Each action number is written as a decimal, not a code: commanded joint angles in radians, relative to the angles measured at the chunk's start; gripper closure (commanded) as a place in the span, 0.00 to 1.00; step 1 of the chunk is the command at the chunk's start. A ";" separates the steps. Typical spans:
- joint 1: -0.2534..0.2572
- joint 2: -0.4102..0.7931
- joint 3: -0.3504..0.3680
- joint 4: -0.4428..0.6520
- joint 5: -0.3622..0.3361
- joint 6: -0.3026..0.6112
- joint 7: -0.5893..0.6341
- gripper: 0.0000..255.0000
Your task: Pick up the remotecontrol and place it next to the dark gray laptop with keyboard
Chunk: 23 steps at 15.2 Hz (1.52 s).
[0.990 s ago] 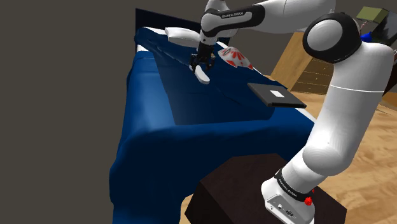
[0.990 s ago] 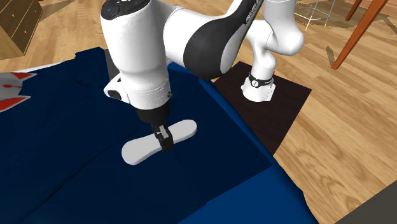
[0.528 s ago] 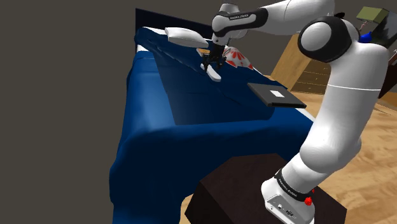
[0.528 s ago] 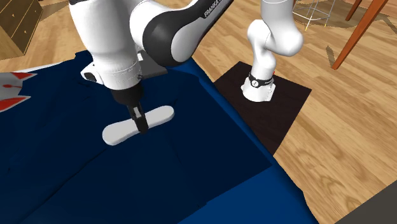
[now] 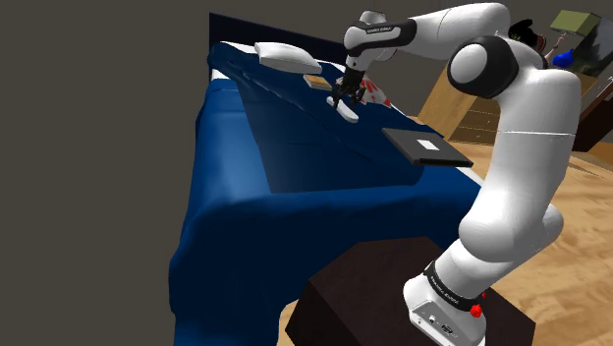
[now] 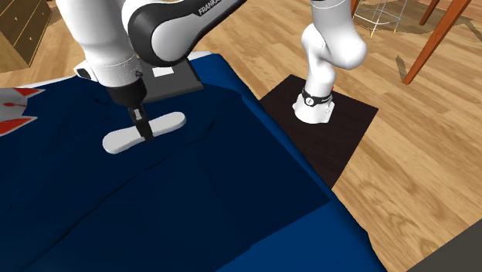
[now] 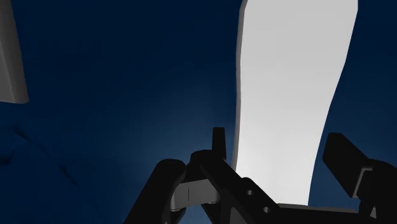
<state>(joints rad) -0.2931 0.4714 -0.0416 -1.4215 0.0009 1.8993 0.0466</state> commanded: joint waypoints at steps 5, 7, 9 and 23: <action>-0.091 0.098 -0.025 0.161 0.019 -0.061 -0.116 1.00; -0.122 0.146 -0.032 0.239 0.026 -0.091 -0.152 1.00; -0.154 0.203 -0.037 0.334 0.033 -0.128 -0.186 1.00; -0.197 0.303 -0.040 0.341 0.042 -0.035 -0.231 1.00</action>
<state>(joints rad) -0.4910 0.7704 -0.0823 -1.0753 0.0433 1.8538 -0.1859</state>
